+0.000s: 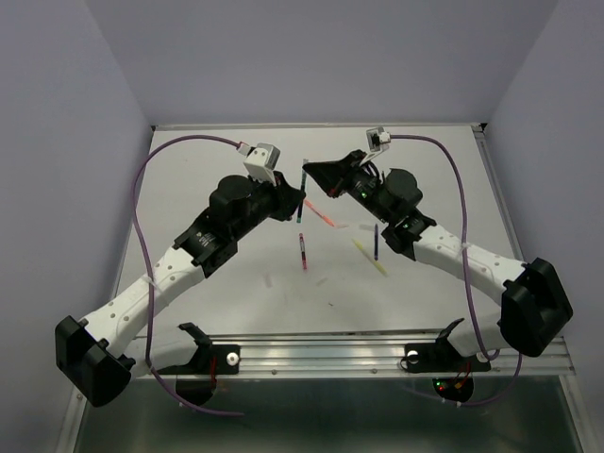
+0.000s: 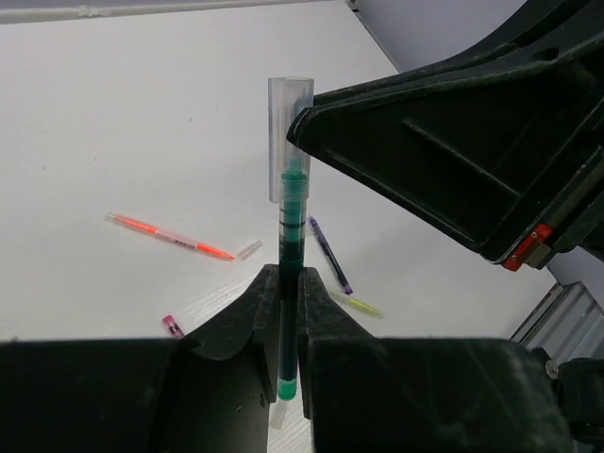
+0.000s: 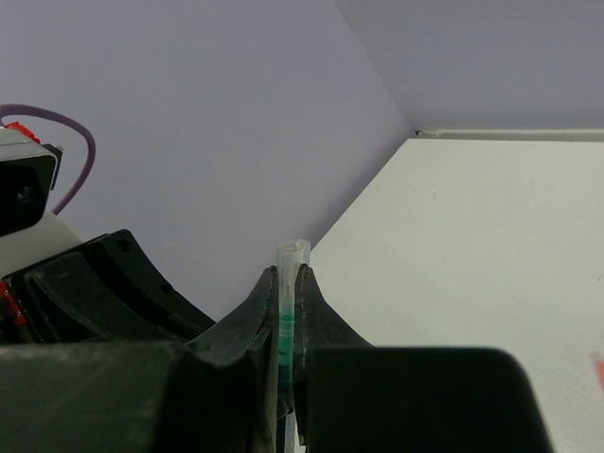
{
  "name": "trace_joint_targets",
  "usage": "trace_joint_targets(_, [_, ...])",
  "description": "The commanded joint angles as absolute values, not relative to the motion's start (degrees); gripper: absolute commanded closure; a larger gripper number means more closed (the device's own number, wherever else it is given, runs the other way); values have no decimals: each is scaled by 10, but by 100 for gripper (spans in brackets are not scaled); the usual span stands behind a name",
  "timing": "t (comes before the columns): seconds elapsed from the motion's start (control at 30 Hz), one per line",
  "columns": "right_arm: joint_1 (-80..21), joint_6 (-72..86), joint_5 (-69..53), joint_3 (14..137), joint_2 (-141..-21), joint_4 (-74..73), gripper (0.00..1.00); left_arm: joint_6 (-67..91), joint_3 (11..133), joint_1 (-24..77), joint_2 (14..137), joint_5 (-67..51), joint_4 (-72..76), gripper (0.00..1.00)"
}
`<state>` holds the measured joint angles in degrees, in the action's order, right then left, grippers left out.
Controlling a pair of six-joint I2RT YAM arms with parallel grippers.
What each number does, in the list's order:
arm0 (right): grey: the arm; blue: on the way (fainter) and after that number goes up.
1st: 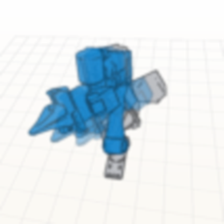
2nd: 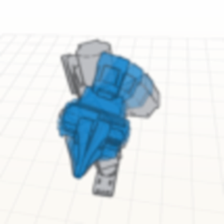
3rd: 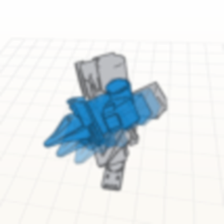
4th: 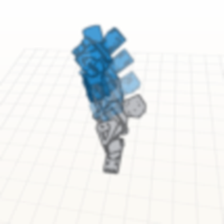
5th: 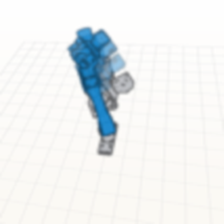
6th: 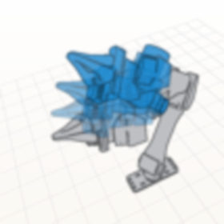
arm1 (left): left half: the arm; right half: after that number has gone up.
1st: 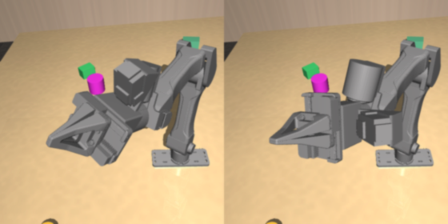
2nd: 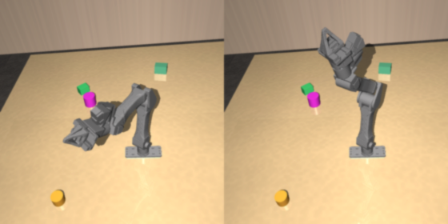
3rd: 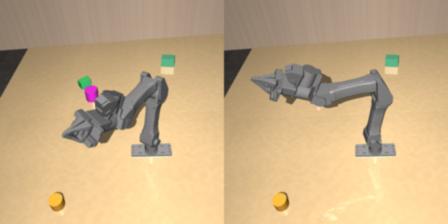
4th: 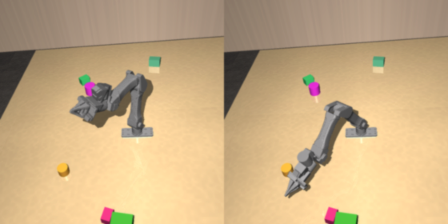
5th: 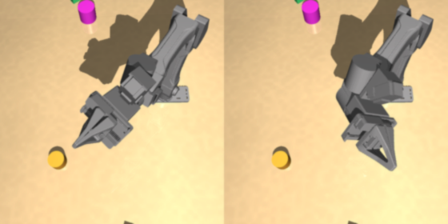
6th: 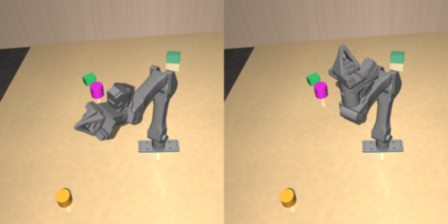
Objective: Insert the pens into the pen caps
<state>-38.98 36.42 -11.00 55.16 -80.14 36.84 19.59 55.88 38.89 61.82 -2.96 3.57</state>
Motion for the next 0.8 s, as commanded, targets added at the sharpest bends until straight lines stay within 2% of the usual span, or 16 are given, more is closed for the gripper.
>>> trace_joint_targets(0.0, [-429,358,-118,516,-781,245,99,200,621,374,585,11,260,100])
trace_joint_targets(0.13, [-429,362,-63,541,-774,232,99,204,599,374,579,-25,259,100])
trace_joint_targets(0.27, [-429,362,-44,575,-780,216,83,208,578,374,572,-47,252,100])
trace_joint_targets(0.3, [-429,363,-43,584,-782,211,74,208,572,374,570,-48,250,100])
trace_joint_targets(0.33, [-429,362,-42,588,-784,211,53,208,570,374,568,-49,246,100])
trace_joint_targets(0.4, [-429,361,-33,595,-784,207,41,207,570,374,567,-48,237,100])
trace_joint_targets(0.43, [-429,354,-29,605,-786,202,29,207,571,374,566,-47,229,100])
trace_joint_targets(0.5, [-429,351,-19,617,-787,195,18,208,573,374,567,-49,223,100])
trace_joint_targets(0.53, [-429,347,-15,627,-786,193,4,211,572,374,567,-48,217,100])
trace_joint_targets(0.57, [-429,339,-8,634,-785,187,0,212,572,374,568,-45,212,100])
trace_joint_targets(0.77, [-424,312,92,651,-752,166,0,214,586,374,589,46,121,100])
